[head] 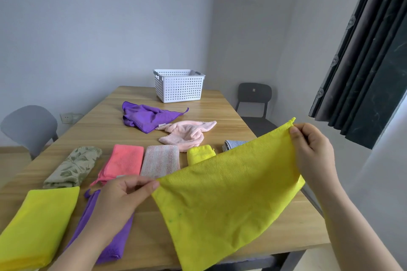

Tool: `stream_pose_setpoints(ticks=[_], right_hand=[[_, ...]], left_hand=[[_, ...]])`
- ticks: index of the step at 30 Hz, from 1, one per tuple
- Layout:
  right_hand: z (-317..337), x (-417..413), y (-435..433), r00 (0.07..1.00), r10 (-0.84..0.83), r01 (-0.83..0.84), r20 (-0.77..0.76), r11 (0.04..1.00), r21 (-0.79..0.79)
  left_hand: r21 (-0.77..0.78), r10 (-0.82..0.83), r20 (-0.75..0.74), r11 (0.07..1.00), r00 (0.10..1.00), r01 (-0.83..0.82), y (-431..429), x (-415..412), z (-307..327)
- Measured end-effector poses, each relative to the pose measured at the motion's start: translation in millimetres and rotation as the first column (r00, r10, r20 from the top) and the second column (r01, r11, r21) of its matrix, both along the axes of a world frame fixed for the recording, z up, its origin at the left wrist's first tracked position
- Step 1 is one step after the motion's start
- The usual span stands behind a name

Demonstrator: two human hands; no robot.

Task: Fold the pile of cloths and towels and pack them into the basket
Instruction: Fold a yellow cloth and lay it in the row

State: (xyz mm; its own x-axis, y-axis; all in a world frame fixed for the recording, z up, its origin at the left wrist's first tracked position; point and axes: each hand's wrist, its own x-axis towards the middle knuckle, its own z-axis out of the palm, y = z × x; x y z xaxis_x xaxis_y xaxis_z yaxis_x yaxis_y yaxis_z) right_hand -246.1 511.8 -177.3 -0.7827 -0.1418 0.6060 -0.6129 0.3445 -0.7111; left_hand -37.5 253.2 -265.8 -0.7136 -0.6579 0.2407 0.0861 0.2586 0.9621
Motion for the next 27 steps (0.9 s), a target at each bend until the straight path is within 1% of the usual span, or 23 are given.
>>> stream_pose_setpoints(ticks=[3,5,8,12,15,17,19,20,22,23,24,25,27], right_hand=[[-7.8,6.6,3.9,1.0,0.015,-0.014,0.017,1.0,-0.016],[-14.0,11.7,4.8,1.0,0.026,-0.026,0.016,0.999,-0.023],[-21.9,18.7,5.8,0.999,0.03,-0.029,0.012,0.998,-0.049],[-28.9,27.5,5.9,0.998,0.057,-0.054,0.021,0.993,-0.109],[-31.1,33.1,4.3,0.997,0.065,-0.06,0.035,0.99,-0.125],[-29.7,36.0,6.1,0.995,0.081,-0.072,0.058,0.987,-0.141],[-29.0,37.4,11.1,0.991,0.105,-0.091,0.083,0.983,-0.158],[-29.4,37.7,14.1,0.989,0.112,-0.096,0.096,0.983,-0.157],[-35.9,31.9,18.0,0.987,0.103,-0.086,0.122,0.987,-0.134],[-42.6,26.9,17.4,0.987,0.086,-0.071,0.137,0.992,-0.109],[-51.4,21.1,15.2,0.986,0.06,-0.05,0.157,0.996,-0.067],[-62.0,15.6,11.4,0.983,0.029,-0.026,0.179,1.0,-0.017],[-84.6,5.1,2.8,0.975,-0.024,0.01,0.219,0.998,0.066]], left_hand=[[0.275,-0.015,-0.169,0.96,0.985,0.062,-5.2,1.1,10.1],[0.376,-0.014,-0.262,0.919,0.965,0.116,-7.8,2.4,15.4],[0.413,0.02,-0.349,0.901,0.937,0.134,-6.1,3.5,22.1],[0.429,0.132,-0.397,0.902,0.908,0.056,0.9,4.0,29.8],[0.425,0.19,-0.442,0.905,0.877,0.018,6.4,1.9,36.7],[0.417,0.25,-0.431,0.907,0.867,-0.054,5.9,-0.5,41.1],[0.357,0.269,-0.413,0.927,0.87,-0.117,2.6,-1.6,42.2],[0.289,0.271,-0.387,0.943,0.881,-0.163,-0.4,-2.8,39.7],[0.02,0.27,-0.285,0.961,0.92,-0.276,-7.7,-10.2,26.3],[-0.122,0.277,-0.22,0.944,0.935,-0.308,-10.0,-15.3,17.0],[-0.212,0.295,-0.161,0.922,0.942,-0.325,-11.4,-21.9,5.8],[-0.27,0.31,-0.11,0.905,0.944,-0.328,-12.4,-28.8,-5.5],[-0.325,0.336,-0.018,0.889,0.942,-0.323,-14.1,-43.9,-26.2]])
